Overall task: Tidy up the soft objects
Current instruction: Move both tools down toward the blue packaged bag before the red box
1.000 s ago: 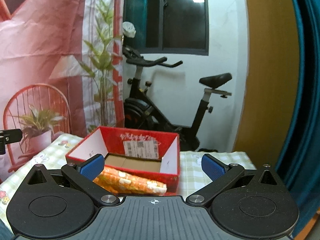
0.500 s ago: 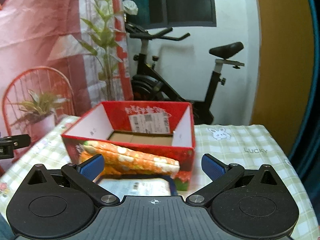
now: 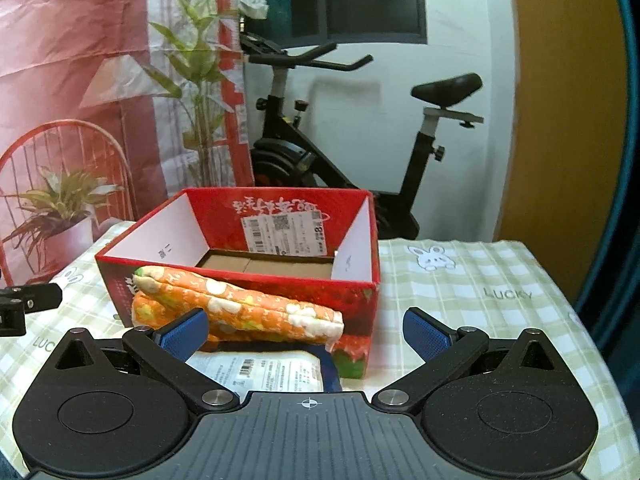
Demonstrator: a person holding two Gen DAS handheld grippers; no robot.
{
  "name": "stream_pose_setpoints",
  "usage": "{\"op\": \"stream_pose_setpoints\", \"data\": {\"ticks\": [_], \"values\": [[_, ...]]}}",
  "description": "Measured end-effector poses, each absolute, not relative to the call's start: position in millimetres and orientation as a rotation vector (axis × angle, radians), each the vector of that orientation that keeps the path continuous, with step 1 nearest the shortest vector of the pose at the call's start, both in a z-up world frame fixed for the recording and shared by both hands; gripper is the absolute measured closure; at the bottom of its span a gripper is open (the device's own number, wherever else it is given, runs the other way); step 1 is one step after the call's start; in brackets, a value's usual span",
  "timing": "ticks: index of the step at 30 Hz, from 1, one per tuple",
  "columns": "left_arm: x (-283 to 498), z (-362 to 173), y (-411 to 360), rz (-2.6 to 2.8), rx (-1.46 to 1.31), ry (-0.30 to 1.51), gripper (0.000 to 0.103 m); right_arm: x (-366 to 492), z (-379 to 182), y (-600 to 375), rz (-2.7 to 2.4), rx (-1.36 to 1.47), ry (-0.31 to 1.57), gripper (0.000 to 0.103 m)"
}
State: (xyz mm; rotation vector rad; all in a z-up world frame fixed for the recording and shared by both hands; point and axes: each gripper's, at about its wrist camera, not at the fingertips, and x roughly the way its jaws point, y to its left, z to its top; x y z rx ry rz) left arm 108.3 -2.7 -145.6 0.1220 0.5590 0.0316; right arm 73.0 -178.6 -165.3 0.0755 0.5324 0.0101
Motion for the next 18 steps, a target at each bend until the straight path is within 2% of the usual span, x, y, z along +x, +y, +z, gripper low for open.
{"op": "stream_pose_setpoints", "data": {"ticks": [18], "values": [[119, -168, -2, -0.061, 0.037, 0.670, 0.003, 62, -193, -198, 0.025, 0.153, 0.595, 0.000]]}}
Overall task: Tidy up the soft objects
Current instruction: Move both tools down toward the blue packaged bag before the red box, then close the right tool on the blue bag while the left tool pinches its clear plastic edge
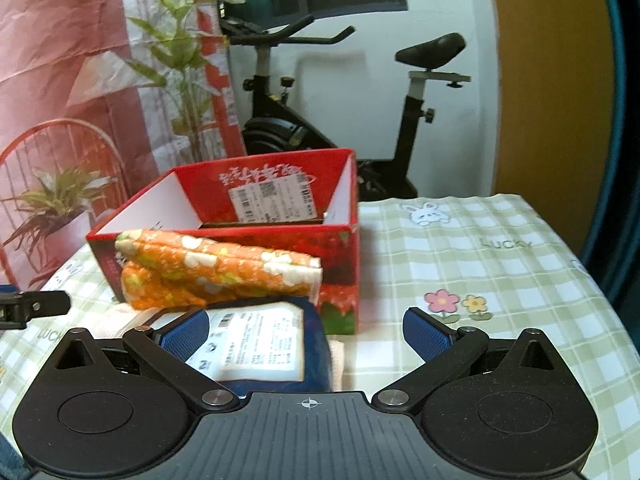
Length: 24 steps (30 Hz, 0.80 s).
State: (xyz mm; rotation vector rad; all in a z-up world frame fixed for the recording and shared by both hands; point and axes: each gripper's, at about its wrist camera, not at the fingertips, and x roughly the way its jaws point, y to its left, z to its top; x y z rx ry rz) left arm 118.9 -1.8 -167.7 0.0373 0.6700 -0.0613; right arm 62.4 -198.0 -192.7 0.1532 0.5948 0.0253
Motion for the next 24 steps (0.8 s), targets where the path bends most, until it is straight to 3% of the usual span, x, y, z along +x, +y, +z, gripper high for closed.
{"op": "stream_pose_setpoints", "data": {"ticks": [7, 11, 15, 20, 24], "values": [[125, -175, -5, -0.143, -0.025, 0.734, 0.022, 68, -206, -189, 0.098, 0.170, 0.677, 0.002], [129, -181, -7, -0.213, -0.094, 0.769, 0.029, 70, -213, -186, 0.164, 0.206, 0.723, 0.019], [137, -193, -11, -0.276, -0.169, 0.827, 0.032, 69, -215, -179, 0.198, 0.191, 0.740, 0.021], [152, -213, -16, -0.354, -0.250, 0.901, 0.054, 68, -212, -177, 0.219, 0.192, 0.742, 0.027], [158, -225, -21, -0.387, -0.281, 0.933, 0.055, 67, -211, -179, 0.231, 0.190, 0.741, 0.037]]}}
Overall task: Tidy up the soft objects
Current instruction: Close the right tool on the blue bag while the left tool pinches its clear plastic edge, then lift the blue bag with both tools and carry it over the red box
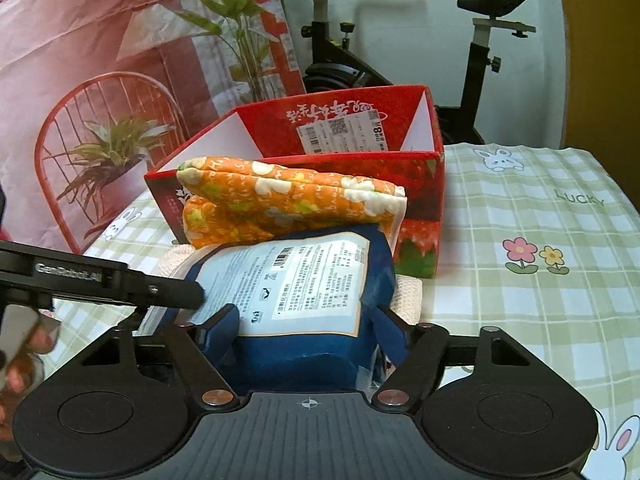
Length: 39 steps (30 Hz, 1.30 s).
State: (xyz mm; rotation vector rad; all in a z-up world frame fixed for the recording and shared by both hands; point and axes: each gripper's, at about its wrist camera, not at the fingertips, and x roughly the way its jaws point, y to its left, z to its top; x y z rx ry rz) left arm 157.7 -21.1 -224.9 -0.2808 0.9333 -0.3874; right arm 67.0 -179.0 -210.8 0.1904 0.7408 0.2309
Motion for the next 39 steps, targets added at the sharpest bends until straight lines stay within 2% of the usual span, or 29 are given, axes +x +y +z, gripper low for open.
{"op": "stream_pose_setpoints", "data": {"ticks": [3, 5, 7, 12, 15, 21, 39], "values": [[158, -228, -23, -0.401, -0.299, 0.937, 0.056, 66, -209, -180, 0.238, 0.190, 0.739, 0.046], [153, -224, -22, -0.404, -0.303, 0.921, 0.069, 66, -207, -183, 0.237, 0.203, 0.735, 0.053], [151, -220, -18, -0.410, -0.304, 0.903, 0.075, 65, -203, -187, 0.240, 0.225, 0.725, 0.063], [143, -214, -9, -0.417, -0.328, 0.871, 0.079, 63, -194, -187, 0.262, 0.232, 0.700, 0.078], [138, -210, -5, -0.415, -0.326, 0.851, 0.082, 61, -189, -184, 0.284, 0.226, 0.688, 0.082], [125, -199, 2, -0.418, -0.317, 0.797, 0.086, 58, -180, -176, 0.305, 0.216, 0.675, 0.087], [101, -158, 4, -0.469, -0.282, 0.611, 0.087, 41, -140, -162, 0.318, 0.155, 0.554, 0.088]]}}
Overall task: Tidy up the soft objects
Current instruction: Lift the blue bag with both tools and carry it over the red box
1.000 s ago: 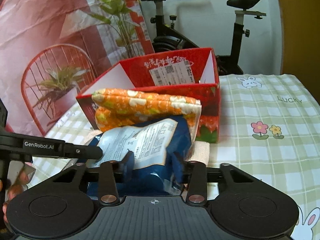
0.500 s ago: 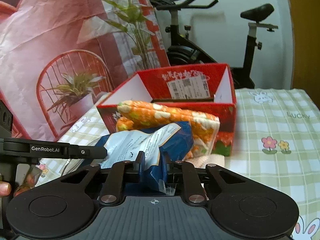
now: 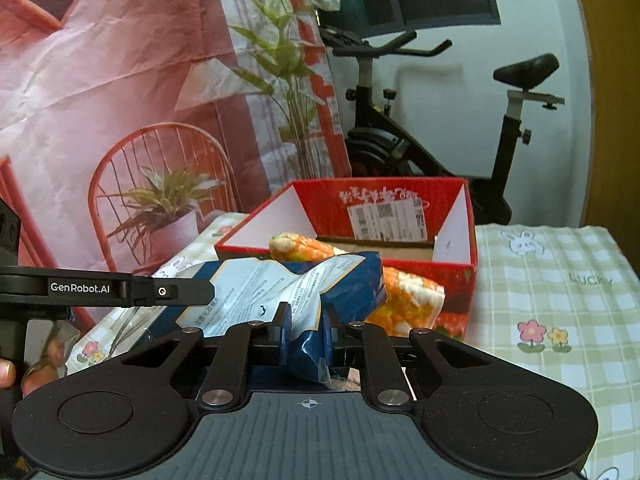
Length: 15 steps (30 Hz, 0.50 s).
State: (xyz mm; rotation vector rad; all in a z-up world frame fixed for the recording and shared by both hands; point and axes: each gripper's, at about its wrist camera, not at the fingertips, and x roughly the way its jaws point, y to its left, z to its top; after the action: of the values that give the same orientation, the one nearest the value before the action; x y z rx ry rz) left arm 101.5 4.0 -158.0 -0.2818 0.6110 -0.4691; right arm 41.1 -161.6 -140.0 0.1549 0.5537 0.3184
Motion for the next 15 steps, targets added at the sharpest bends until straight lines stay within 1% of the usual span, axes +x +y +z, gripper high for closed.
{"op": "stream_pose_setpoints", "data": {"ticks": [15], "values": [[92, -140, 3, -0.508, -0.260, 0.513, 0.087, 31, -117, -160, 0.324, 0.131, 0.469, 0.089]]}}
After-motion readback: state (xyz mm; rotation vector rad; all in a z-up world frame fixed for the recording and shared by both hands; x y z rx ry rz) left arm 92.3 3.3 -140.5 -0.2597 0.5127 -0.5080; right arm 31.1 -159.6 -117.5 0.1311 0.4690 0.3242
